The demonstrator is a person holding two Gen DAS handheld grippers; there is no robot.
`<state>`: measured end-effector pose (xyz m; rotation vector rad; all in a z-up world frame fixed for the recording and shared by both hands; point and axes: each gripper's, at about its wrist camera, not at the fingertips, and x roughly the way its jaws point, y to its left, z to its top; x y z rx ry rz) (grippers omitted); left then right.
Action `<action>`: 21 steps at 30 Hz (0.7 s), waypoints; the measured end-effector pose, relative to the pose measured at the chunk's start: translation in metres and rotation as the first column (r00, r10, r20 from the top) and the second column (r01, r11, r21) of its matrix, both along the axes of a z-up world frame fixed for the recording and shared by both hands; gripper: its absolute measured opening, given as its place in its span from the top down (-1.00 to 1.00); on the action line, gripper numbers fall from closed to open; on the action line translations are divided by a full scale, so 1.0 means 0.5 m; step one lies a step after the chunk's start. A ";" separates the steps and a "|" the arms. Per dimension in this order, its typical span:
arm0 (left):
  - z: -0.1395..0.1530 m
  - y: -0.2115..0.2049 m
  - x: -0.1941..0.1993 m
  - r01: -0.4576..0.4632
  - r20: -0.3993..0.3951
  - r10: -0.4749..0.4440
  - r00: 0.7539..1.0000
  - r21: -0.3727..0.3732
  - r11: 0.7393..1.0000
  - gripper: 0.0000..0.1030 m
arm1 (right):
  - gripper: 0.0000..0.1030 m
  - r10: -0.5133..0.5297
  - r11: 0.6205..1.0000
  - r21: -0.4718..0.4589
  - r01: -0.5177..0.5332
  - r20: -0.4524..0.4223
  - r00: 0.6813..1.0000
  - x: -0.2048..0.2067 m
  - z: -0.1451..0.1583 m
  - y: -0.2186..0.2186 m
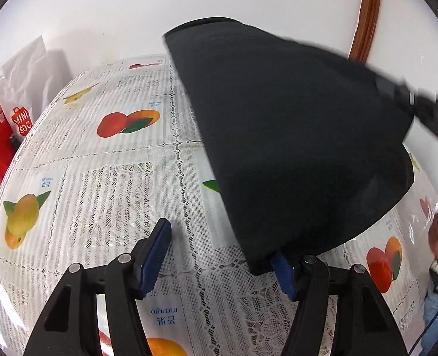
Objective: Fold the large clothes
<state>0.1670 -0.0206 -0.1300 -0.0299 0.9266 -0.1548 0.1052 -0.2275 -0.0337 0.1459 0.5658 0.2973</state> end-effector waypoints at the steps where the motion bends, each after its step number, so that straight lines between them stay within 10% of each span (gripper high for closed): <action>1: 0.000 0.001 0.000 0.001 0.000 -0.001 1.000 -0.003 1.000 -0.22 | 0.86 -0.025 1.000 -0.004 0.025 -0.025 0.999 -0.003 -0.016 -0.012; 5: 0.000 -0.003 0.000 0.013 0.000 -0.013 1.000 0.006 1.000 -0.28 | 0.82 -0.104 0.990 -0.111 0.084 -0.191 0.976 0.018 -0.097 -0.024; 9: 0.007 -0.008 -0.012 0.033 0.006 -0.033 0.999 0.014 0.999 -0.24 | 0.73 -0.118 0.978 -0.192 0.086 -0.164 0.979 0.001 -0.094 -0.006; 12: 0.023 -0.012 -0.026 0.069 0.043 -0.068 0.997 -0.020 0.997 -0.24 | 0.36 -0.116 0.977 -0.195 0.088 -0.136 0.984 -0.001 -0.076 -0.007; 15: 0.032 -0.021 -0.025 0.088 0.052 -0.086 0.995 -0.036 0.995 -0.24 | -0.45 -0.109 0.981 -0.180 0.077 -0.173 0.979 0.024 -0.077 -0.010; 21: 0.016 -0.066 -0.008 0.109 0.009 -0.108 0.994 -0.034 0.993 -0.28 | -0.45 -0.087 0.995 -0.071 0.069 -0.293 0.952 0.089 -0.120 -0.029</action>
